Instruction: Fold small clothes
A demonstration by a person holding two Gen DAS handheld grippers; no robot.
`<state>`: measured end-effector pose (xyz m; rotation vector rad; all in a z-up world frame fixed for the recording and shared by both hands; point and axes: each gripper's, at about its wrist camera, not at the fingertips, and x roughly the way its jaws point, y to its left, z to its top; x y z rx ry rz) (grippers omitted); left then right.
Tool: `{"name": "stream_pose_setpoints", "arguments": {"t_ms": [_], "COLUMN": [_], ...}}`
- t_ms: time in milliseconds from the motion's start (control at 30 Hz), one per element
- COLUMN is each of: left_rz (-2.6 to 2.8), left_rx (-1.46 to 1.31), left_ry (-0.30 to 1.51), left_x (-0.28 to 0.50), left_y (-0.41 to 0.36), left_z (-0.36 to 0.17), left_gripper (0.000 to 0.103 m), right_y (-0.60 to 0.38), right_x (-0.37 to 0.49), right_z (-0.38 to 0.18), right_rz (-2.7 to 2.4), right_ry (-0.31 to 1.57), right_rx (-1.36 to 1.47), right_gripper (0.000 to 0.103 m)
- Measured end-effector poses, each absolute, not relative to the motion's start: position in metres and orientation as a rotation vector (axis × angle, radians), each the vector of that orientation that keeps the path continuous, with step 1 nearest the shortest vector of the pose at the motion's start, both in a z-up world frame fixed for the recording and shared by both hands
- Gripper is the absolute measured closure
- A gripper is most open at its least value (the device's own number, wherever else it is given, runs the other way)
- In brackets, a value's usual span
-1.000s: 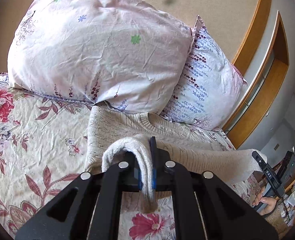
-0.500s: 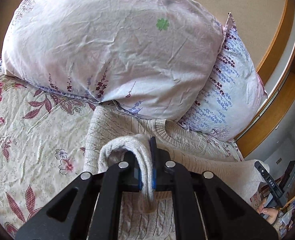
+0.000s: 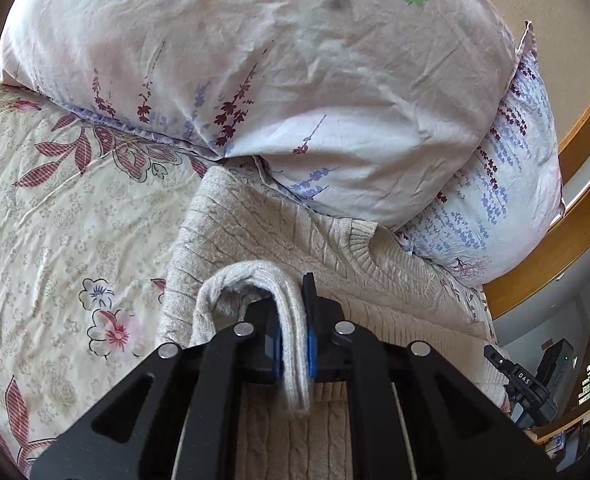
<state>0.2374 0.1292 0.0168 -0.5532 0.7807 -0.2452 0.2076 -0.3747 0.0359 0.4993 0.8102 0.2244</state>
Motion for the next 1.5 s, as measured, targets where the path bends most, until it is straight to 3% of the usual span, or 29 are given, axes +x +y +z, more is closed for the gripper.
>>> {"name": "stream_pose_setpoints", "arguments": {"t_ms": [100, 233, 333, 367, 400, 500, 767, 1033, 1233, 1300, 1500], "left_rz": [-0.253, -0.272, -0.279, -0.282, -0.289, -0.284, -0.294, -0.216, -0.193, -0.183, -0.197], "left_rx": [-0.581, -0.622, -0.618, -0.616, -0.614, -0.611, -0.737, -0.903, -0.944, -0.980, -0.983], "left_ry": [0.793, 0.800, 0.803, 0.807, 0.812, 0.815, 0.767, 0.808, 0.800, 0.800, 0.784], "left_x": [0.238, 0.235, 0.235, 0.235, 0.236, 0.238, 0.257, 0.285, 0.294, 0.297, 0.299], "left_y": [0.130, 0.133, 0.134, 0.134, 0.134, 0.135, 0.151, 0.155, 0.154, 0.154, 0.153], "left_z": [0.015, 0.015, 0.015, 0.014, 0.013, 0.012, 0.023, -0.003, -0.006, -0.008, -0.008], "left_gripper": [0.077, 0.070, 0.072, 0.076, 0.088, 0.095, 0.096, 0.097, 0.095, 0.095, 0.086], "right_y": [-0.377, -0.381, -0.387, -0.388, -0.389, -0.388, -0.409, -0.418, -0.408, -0.407, -0.395], "right_x": [0.206, 0.200, 0.196, 0.195, 0.195, 0.194, 0.224, 0.261, 0.275, 0.280, 0.282], "right_z": [0.037, 0.037, 0.036, 0.036, 0.036, 0.043, 0.051, 0.006, 0.006, 0.003, 0.012], "right_rz": [0.239, 0.249, 0.256, 0.262, 0.266, 0.273, 0.264, 0.158, 0.109, 0.103, 0.127], "right_ry": [0.819, 0.831, 0.836, 0.835, 0.830, 0.799, 0.736, 0.837, 0.863, 0.881, 0.840], "right_rx": [0.526, 0.551, 0.580, 0.591, 0.594, 0.568, 0.719, 0.892, 0.887, 0.911, 0.869], "right_gripper": [0.094, 0.092, 0.092, 0.092, 0.092, 0.093, 0.094, 0.094, 0.093, 0.089, 0.052]}}
